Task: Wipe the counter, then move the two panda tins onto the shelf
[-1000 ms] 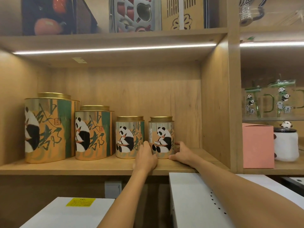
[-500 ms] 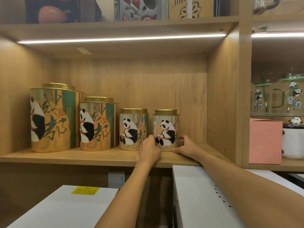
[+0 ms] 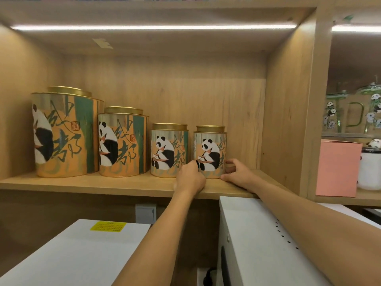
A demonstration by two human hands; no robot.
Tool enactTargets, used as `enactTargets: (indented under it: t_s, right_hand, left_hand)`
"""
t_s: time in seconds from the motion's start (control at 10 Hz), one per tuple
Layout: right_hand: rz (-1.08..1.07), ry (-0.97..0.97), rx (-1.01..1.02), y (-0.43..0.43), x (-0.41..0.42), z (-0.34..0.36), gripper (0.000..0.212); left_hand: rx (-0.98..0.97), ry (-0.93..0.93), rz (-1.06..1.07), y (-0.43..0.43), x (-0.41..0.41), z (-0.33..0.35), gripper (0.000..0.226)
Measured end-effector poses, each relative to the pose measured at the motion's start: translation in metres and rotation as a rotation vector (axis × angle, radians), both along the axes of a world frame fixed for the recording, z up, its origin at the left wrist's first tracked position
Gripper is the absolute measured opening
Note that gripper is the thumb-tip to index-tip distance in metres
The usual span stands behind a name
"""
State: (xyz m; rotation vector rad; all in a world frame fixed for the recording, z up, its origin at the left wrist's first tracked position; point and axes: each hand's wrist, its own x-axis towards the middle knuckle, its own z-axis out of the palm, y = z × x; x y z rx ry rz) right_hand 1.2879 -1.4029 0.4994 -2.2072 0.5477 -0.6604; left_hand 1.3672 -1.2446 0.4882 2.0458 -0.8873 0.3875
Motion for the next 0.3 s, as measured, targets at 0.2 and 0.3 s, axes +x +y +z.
enactTargets:
  t_s: [0.2,0.3]
  right_hand:
    - [-0.014,0.033,0.003,0.001,-0.003,0.003,0.069]
    - [-0.09,0.049,-0.067,0.017,-0.005,0.002,0.059]
  left_hand:
    - [-0.041,0.006,-0.028,-0.003,0.004,0.0,0.016]
    - [-0.052,0.026,0.028,0.0,0.002,-0.001,0.021]
